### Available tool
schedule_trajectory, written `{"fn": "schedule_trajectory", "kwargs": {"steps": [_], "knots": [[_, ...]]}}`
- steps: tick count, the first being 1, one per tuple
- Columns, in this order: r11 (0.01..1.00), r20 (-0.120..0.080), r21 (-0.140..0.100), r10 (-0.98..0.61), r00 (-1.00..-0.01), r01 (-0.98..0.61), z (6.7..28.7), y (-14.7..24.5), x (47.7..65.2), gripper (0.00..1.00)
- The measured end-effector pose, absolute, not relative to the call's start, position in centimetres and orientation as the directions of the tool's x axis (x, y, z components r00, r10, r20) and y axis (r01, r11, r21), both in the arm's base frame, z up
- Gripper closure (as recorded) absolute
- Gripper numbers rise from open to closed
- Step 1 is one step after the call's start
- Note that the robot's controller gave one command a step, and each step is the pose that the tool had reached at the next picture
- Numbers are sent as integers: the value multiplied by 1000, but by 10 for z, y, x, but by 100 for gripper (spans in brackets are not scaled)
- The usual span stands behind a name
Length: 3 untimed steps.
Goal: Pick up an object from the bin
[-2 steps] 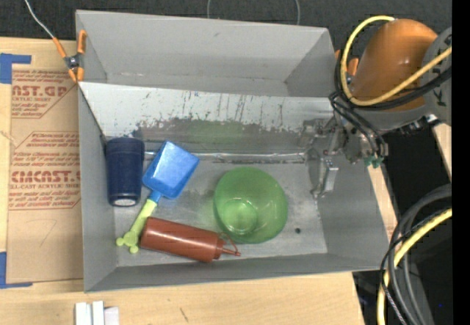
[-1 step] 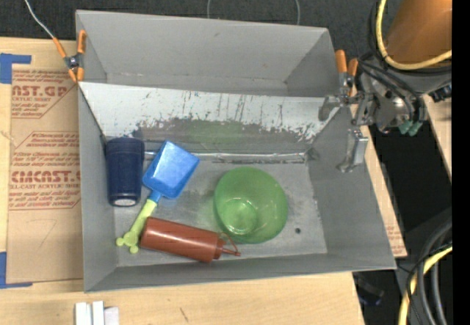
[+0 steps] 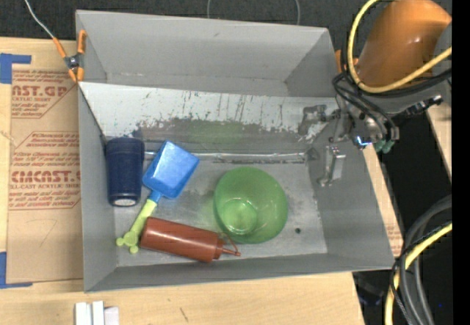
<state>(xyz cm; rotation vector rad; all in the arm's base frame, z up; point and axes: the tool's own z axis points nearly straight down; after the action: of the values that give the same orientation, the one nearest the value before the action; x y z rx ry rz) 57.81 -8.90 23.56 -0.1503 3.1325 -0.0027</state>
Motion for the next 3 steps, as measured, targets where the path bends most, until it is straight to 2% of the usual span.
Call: {"fn": "schedule_trajectory", "kwargs": {"steps": [1,2,3], "knots": [[998,-4,0,-63,-998,-63,115,-66,572,0],[1000,-1,1,14,-1000,14,135,-66,545,0],[1000,-2,0,26,-1000,26,146,-66,543,0]]}}
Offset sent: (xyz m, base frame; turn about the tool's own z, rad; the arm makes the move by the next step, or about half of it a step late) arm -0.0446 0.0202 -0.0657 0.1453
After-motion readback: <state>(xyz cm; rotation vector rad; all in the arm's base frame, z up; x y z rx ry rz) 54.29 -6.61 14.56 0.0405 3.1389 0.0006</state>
